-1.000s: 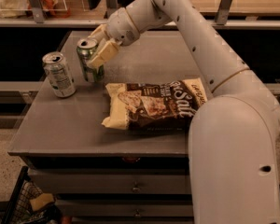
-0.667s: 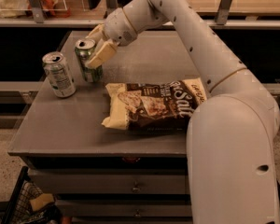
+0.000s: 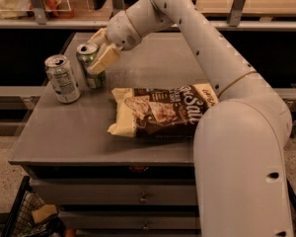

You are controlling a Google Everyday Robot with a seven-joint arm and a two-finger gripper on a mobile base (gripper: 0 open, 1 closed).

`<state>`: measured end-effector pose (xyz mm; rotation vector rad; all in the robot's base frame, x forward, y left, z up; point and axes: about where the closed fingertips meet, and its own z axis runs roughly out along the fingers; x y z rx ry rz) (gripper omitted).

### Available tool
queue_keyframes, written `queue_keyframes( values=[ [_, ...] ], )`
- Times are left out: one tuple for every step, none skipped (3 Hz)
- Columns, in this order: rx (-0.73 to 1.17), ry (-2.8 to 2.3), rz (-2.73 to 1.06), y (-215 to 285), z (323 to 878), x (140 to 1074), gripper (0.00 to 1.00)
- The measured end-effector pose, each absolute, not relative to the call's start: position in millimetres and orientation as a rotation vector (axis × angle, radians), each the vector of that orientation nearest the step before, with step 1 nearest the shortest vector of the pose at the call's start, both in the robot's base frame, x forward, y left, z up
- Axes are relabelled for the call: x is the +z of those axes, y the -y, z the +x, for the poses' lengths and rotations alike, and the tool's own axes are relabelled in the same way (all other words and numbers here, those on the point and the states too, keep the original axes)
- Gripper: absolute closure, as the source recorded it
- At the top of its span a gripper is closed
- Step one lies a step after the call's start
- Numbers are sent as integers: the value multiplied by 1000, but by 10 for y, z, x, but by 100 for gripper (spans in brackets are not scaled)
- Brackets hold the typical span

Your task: Move green can near 7up can

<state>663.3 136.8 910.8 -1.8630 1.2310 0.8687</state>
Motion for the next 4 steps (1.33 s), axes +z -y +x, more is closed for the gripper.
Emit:
queue_keyframes(
  values=[
    [877, -1235, -1873, -1390, 6620, 9073, 19],
    [887, -1241, -1882, -1403, 6603, 9034, 0],
    [897, -1244, -1896, -1414, 6588, 9006, 0],
    [816, -1232, -1920, -1332, 6681, 9083, 0]
  ],
)
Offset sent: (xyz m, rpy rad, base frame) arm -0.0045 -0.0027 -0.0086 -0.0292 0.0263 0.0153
